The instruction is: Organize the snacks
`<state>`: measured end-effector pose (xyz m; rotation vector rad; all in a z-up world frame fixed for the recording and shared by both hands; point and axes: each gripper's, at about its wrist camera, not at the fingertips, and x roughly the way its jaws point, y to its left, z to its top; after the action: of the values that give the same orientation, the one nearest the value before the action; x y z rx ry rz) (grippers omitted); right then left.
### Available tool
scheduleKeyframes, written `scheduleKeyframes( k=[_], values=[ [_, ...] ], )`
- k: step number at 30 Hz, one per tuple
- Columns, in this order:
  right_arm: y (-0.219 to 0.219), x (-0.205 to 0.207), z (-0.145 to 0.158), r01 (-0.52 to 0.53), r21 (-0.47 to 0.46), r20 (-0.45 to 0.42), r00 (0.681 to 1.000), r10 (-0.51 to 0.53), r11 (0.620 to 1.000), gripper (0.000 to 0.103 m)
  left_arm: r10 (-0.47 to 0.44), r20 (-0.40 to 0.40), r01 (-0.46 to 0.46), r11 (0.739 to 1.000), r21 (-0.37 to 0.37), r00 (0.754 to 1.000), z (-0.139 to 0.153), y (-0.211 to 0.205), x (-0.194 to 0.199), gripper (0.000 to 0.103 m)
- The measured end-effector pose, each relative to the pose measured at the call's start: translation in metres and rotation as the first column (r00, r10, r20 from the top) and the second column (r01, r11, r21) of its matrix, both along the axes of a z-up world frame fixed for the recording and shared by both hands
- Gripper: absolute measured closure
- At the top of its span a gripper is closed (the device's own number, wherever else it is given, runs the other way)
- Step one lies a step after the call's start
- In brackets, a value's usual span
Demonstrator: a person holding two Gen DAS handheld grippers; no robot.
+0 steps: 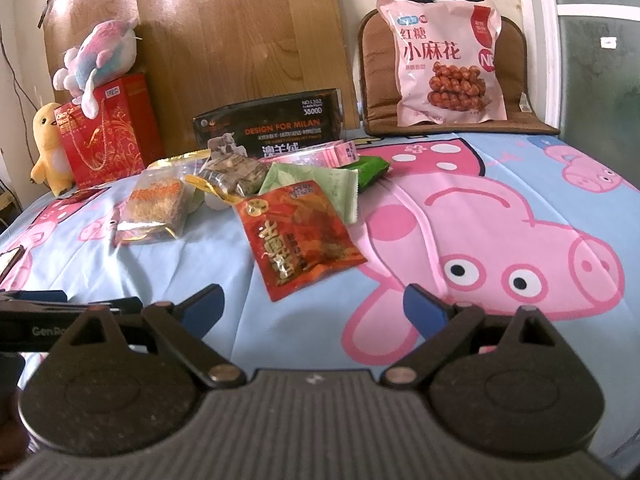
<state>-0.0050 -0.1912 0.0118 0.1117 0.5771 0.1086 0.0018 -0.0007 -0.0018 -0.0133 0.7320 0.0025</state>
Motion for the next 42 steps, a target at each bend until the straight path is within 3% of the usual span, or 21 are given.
scheduleKeyframes(
  k=[6, 12, 18, 20, 23, 25, 30, 33, 38, 40, 42],
  values=[
    [-0.011, 0.008, 0.001, 0.014, 0.016, -0.006, 1.0, -0.014, 1.0, 0.011, -0.098, 0.021, 0.099, 0.994, -0.049, 0.995, 0.014, 0.003, 0.015, 0.004],
    [-0.011, 0.022, -0.002, -0.074, -0.044, -0.036, 0.997, 0.072, 0.996, 0.012, -0.318, -0.012, 0.306, 0.923, -0.233, 0.948, 0.035, -0.007, 0.063, 0.011],
    [-0.013, 0.05, 0.006, -0.213, -0.102, -0.046, 0.977, 0.21, 0.972, 0.012, -0.379, -0.103, 0.324, 0.881, -0.345, 0.92, 0.027, -0.03, 0.098, 0.023],
    [-0.02, 0.062, 0.006, -0.245, -0.085, -0.079, 0.968, 0.239, 0.966, 0.012, -0.382, -0.1, 0.329, 0.881, -0.341, 0.919, 0.025, -0.037, 0.101, 0.028],
    [-0.025, 0.073, 0.007, -0.313, -0.057, -0.104, 0.946, 0.306, 0.948, 0.015, -0.395, -0.118, 0.337, 0.879, -0.339, 0.911, 0.022, -0.048, 0.104, 0.044],
    [-0.024, 0.072, 0.009, -0.357, -0.044, -0.103, 0.931, 0.351, 0.933, 0.03, -0.411, -0.119, 0.362, 0.883, -0.298, 0.904, 0.021, -0.06, 0.1, 0.061],
    [-0.016, 0.059, 0.008, -0.368, -0.062, -0.082, 0.928, 0.362, 0.928, 0.041, -0.407, -0.108, 0.372, 0.894, -0.249, 0.907, 0.023, -0.063, 0.084, 0.065],
    [-0.018, 0.053, 0.009, -0.362, -0.028, -0.078, 0.93, 0.359, 0.932, 0.044, -0.402, -0.108, 0.361, 0.891, -0.276, 0.909, 0.028, -0.051, 0.076, 0.072],
    [-0.014, 0.053, 0.01, -0.38, 0.074, -0.065, 0.921, 0.385, 0.922, 0.046, -0.38, -0.091, 0.339, 0.892, -0.298, 0.921, 0.039, -0.034, 0.07, 0.076],
    [-0.013, 0.061, 0.016, -0.364, 0.099, -0.042, 0.928, 0.37, 0.926, 0.055, -0.376, -0.058, 0.348, 0.896, -0.276, 0.925, 0.052, -0.033, 0.073, 0.077],
    [-0.013, 0.074, 0.025, -0.353, 0.111, -0.012, 0.934, 0.356, 0.929, 0.058, -0.375, -0.01, 0.363, 0.902, -0.234, 0.927, 0.068, -0.035, 0.081, 0.077]
  ],
)
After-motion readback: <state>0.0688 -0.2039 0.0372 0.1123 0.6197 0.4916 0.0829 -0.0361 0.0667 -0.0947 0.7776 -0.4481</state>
